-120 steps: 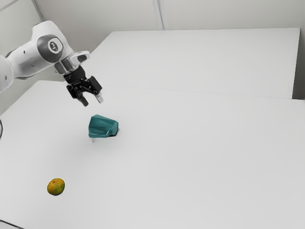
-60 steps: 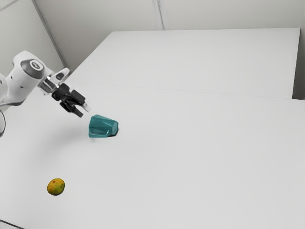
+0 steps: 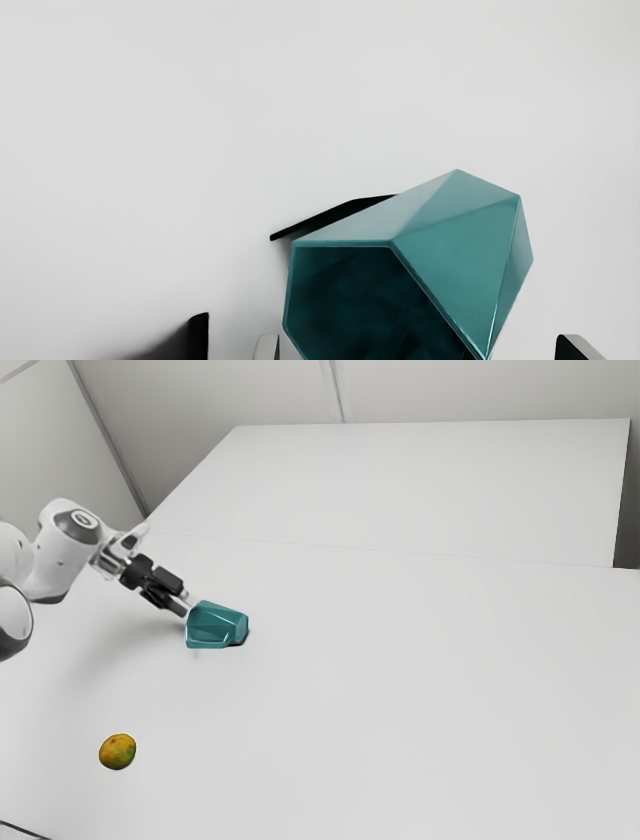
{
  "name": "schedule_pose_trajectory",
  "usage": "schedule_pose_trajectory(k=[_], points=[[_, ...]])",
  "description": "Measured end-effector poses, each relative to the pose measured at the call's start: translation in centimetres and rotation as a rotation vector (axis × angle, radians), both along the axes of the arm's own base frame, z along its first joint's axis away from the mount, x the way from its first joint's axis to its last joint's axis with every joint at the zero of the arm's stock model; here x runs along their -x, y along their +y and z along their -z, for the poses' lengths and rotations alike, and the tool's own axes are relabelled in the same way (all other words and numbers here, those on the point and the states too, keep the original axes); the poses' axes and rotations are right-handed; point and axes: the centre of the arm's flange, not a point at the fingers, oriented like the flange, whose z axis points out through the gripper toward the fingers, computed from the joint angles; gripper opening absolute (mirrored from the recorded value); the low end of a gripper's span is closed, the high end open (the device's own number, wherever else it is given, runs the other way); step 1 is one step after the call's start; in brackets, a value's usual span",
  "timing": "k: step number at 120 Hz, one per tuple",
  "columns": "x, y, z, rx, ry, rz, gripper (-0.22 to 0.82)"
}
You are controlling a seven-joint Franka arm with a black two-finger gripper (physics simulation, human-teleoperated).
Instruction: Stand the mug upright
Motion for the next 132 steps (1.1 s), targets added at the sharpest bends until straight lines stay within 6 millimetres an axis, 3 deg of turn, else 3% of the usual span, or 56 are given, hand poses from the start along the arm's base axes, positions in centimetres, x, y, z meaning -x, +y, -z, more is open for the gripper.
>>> schedule_pose_trajectory(k=[66, 84, 132], points=[[0.9, -2.3, 1.2, 0.172, 0.042, -0.004, 0.58], [1.1, -2.7, 1.7, 0.206, 0.052, -0.013, 0.48], [1.1, -3.1, 1.8, 0.244, 0.053, -0.024, 0.06]])
